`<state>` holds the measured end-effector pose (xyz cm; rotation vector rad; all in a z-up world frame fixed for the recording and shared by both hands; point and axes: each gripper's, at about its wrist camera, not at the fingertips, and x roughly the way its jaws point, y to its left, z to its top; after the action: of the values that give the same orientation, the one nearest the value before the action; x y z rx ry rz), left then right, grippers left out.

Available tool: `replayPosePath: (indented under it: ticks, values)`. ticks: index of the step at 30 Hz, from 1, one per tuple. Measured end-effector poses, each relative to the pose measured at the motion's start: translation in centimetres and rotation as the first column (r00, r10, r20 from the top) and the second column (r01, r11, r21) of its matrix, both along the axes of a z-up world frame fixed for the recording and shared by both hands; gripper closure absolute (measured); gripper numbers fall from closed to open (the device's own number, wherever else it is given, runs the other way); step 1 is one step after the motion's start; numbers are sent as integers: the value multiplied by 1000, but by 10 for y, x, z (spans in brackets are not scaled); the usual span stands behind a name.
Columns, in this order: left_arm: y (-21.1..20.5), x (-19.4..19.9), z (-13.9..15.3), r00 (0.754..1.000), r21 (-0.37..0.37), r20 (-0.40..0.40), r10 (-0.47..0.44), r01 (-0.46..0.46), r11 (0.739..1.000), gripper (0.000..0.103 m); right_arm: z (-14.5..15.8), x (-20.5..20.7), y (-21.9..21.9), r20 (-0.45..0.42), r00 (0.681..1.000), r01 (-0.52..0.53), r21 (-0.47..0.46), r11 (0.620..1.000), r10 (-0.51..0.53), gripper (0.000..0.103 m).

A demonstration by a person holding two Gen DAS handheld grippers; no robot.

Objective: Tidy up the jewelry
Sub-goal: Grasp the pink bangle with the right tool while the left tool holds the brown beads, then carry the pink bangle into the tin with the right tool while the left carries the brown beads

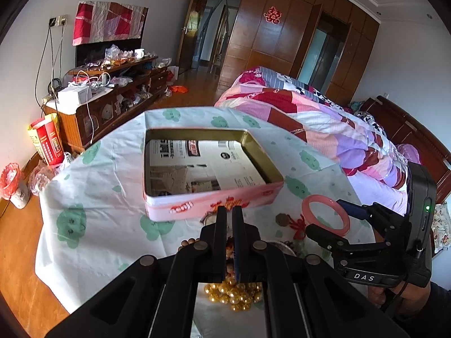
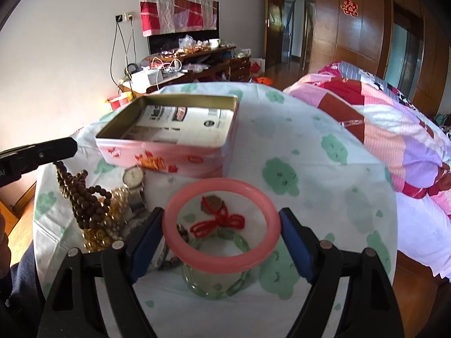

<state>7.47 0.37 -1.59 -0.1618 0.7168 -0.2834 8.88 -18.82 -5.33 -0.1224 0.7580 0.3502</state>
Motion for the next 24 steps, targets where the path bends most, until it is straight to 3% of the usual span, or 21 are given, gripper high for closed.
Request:
replayPosePath:
  ticks: [15, 24]
  values:
    - [9, 37, 23, 997, 38, 73, 40, -43, 998, 101, 36, 34, 18, 83, 995, -61, 21, 998, 59, 19]
    - [14, 70, 26, 993, 65, 97, 64, -70, 995, 101, 41, 65, 40, 104, 991, -86, 49, 995, 81, 19]
